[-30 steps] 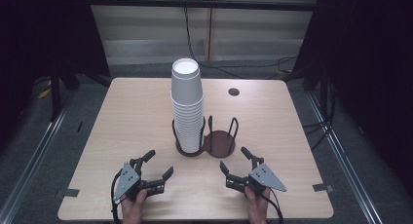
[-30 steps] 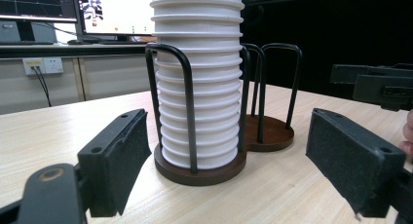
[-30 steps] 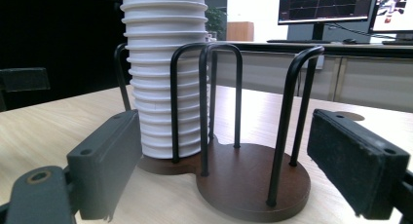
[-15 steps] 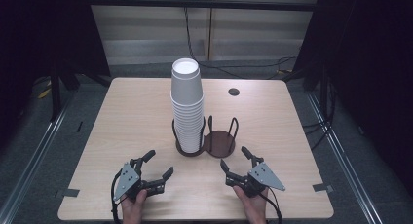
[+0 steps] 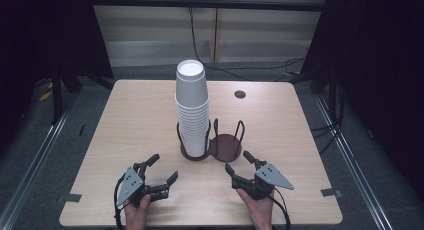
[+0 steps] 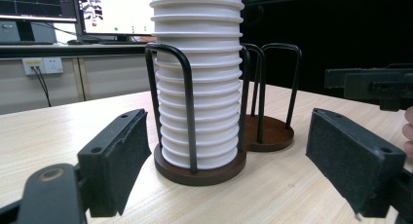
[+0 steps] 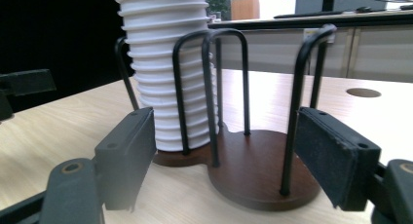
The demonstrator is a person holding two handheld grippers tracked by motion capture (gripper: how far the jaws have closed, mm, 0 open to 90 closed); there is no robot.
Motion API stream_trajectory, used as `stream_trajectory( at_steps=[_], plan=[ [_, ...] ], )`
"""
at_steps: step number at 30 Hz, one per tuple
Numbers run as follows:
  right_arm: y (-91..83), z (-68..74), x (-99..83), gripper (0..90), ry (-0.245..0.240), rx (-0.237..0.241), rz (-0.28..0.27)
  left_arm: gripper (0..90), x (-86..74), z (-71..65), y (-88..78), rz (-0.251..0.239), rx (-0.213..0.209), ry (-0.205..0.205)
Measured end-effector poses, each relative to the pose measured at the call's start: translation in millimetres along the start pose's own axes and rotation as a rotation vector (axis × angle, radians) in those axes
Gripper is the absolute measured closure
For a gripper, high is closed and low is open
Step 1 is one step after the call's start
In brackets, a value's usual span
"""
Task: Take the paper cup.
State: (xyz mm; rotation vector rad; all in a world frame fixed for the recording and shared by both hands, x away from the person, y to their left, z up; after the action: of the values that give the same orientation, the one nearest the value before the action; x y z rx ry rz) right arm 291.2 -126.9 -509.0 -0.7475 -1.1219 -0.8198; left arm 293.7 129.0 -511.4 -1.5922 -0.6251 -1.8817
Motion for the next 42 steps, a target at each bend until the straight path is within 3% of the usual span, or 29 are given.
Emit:
stream_trajectory(
  at_steps=[2, 3, 5, 10, 11, 28, 31, 37, 42],
  plan=[
    [0.9, 1.5, 1.4, 21.0, 0.001, -0.002, 0.011, 15.6, 0.1, 0.0, 0.1, -0.001, 0.001, -0.002],
    [2.0, 5.6, 7.0, 20.5, 0.016, 0.02, 0.006, 15.6, 0.0, 0.0, 0.1, 0.0, 0.0, -0.001],
    [3.1, 10.2, 12.2, 19.1, -0.014, 0.022, 0.019, 15.7, 0.0, 0.0, 0.0, 0.0, 0.0, 0.0],
    [5.3, 16.5, 21.6, 19.1, -0.026, 0.049, 0.044, 15.7, 0.0, 0.0, 0.0, -0.001, 0.001, -0.001],
    [6.8, 19.6, 24.2, 17.3, -0.053, 0.068, 0.058, 15.7, 0.0, 0.0, 0.0, 0.0, 0.0, 0.0],
    [20.3, 32.7, 50.0, 19.7, -0.009, 0.159, 0.103, 15.6, 0.0, 0.0, 0.0, 0.0, 0.001, 0.0],
    [21.9, 37.6, 56.7, 22.0, -0.014, 0.183, 0.102, 15.7, 0.0, 0.1, -0.1, 0.0, 0.0, 0.0],
    [26.9, 46.2, 69.8, 18.1, -0.023, 0.228, 0.106, 15.7, 0.1, 0.0, 0.0, -0.001, 0.001, -0.001],
    [33.5, 54.2, 80.4, 18.7, -0.028, 0.263, 0.137, 15.6, 0.0, 0.0, 0.0, 0.0, 0.0, 0.0]
  ],
)
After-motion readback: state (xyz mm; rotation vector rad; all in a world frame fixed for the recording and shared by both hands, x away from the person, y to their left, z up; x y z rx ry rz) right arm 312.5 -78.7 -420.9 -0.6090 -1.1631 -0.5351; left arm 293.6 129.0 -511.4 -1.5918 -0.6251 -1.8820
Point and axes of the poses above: each handheld gripper's, and its own axes: y roughly forward along the jaws, x roughly out of its top, z roughly to its left, the point moved 8 cm from there along y, roughly forward along the jaws, and after that the axes turned 10 degrees about y, right-handed, at the moved point
